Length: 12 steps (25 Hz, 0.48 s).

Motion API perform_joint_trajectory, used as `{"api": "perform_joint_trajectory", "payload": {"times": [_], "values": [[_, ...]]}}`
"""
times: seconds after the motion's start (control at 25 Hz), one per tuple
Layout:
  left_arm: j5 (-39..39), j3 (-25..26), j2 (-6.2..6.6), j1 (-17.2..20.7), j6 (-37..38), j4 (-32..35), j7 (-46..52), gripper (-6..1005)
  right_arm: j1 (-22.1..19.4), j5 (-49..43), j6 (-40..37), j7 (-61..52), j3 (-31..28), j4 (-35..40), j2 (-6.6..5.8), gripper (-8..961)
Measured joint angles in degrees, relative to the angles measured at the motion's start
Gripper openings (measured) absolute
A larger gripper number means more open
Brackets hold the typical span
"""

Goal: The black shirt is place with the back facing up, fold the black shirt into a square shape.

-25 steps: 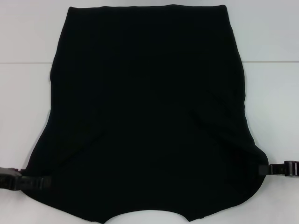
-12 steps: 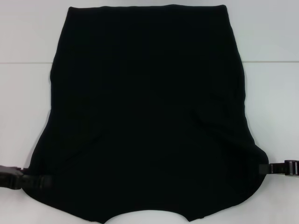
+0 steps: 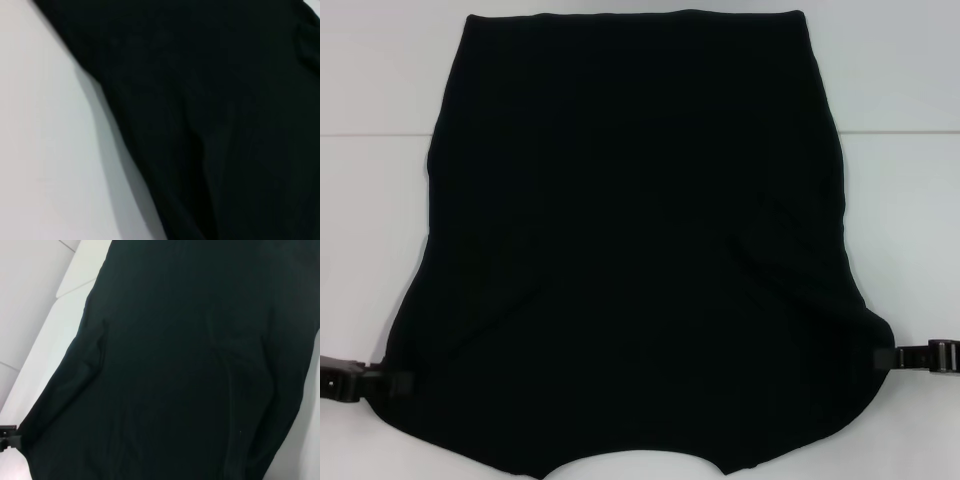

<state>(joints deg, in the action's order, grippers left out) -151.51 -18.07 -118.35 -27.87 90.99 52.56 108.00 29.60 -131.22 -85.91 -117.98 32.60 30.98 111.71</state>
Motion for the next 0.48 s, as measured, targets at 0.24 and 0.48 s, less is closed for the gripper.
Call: {"api": "perform_joint_trajectory", "payload": {"times": [0.24, 0.48], "values": [[-0.1, 0.0, 0.04, 0.0, -0.6, 0.0, 0.3, 283, -0.2, 0.0, 0.0, 0.7, -0.5, -0.3, 0.0, 30], [-0.1, 0.4, 0.05, 0.2, -0.3, 0.0, 0.5, 90, -0.6, 0.0, -0.1, 0.8, -0.6, -0.5, -0.07, 30]]}}
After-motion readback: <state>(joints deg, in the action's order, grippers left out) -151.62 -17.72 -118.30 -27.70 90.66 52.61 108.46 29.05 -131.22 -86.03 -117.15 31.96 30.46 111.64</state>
